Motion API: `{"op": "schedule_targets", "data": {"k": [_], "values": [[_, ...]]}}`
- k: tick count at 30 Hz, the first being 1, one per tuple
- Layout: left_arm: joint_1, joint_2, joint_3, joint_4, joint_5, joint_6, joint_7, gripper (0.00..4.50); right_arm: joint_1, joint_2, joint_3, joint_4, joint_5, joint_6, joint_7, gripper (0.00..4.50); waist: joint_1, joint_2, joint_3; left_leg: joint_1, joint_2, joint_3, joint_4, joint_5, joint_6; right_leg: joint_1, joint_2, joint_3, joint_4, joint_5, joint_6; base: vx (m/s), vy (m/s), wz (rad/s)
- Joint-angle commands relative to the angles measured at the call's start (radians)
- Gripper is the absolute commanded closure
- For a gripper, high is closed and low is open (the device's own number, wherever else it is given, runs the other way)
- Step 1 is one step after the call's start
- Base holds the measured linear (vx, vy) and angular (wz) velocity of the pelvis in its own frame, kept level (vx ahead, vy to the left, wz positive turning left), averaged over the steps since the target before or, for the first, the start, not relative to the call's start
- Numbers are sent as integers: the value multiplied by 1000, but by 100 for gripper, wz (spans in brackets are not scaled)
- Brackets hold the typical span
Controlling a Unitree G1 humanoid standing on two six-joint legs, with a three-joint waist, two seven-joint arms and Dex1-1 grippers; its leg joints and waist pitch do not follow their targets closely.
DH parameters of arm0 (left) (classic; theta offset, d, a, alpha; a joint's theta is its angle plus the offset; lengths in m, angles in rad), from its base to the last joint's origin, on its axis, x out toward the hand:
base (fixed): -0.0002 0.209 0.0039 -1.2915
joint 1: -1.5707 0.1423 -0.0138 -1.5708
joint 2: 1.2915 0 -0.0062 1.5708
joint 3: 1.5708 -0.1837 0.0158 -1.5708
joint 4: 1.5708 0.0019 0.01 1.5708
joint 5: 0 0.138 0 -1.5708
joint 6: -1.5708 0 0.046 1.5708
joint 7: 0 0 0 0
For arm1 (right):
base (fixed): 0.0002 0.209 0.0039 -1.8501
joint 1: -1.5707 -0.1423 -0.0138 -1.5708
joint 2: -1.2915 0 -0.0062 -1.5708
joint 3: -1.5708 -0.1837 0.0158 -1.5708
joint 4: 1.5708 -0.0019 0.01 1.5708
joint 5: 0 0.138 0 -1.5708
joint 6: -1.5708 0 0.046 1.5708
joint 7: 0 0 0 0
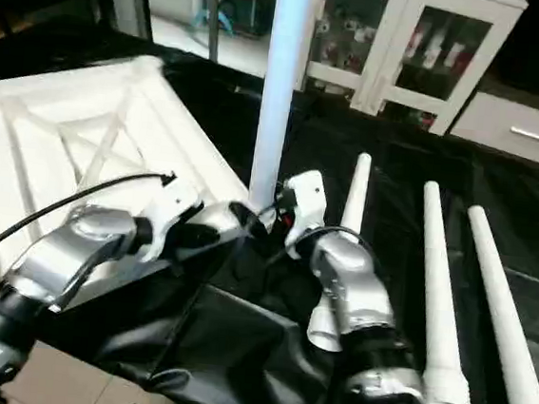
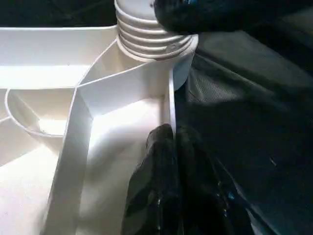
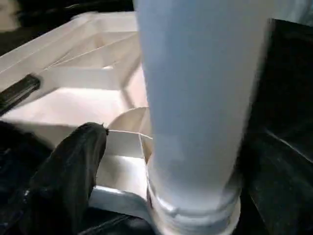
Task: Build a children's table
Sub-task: Rotate leg to tighten
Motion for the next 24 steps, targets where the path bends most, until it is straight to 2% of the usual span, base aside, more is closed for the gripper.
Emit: {"op": "schedule_targets", "data": {"k": [1,8,14,18,24], "values": [[31,33,-65,-48,-16,2,-100,450,12,-54,13,-52,-13,27,85,9,-2,13,-54,17,25,-2,-74,-143,1,41,-51,36,-64,70,-223,0,0,0],[65,107,-84,-129,-40,0,-203,450,26,-141,55,-103,6,64,230,9,0,12,-53,15,24,-1,-73,-136,10,42,-52,35,-62,72,-237,0,0,0],[71,120,-83,-145,-49,4,-217,450,34,-170,88,-108,2,75,300,9,1,11,-55,16,23,0,-71,-129,13,42,-52,35,-61,77,-244,0,0,0],[77,134,-80,-162,-53,7,-232,450,29,-170,91,-93,-11,67,305,9,2,9,-56,13,23,-1,-69,-107,21,44,-52,35,-58,99,-250,0,0,0],[81,140,-80,-170,-56,14,-236,450,29,-181,103,-90,-21,66,324,68,2,10,-56,15,22,-1,-68,-111,20,44,-51,34,-58,94,-253,0,0,0]]}}
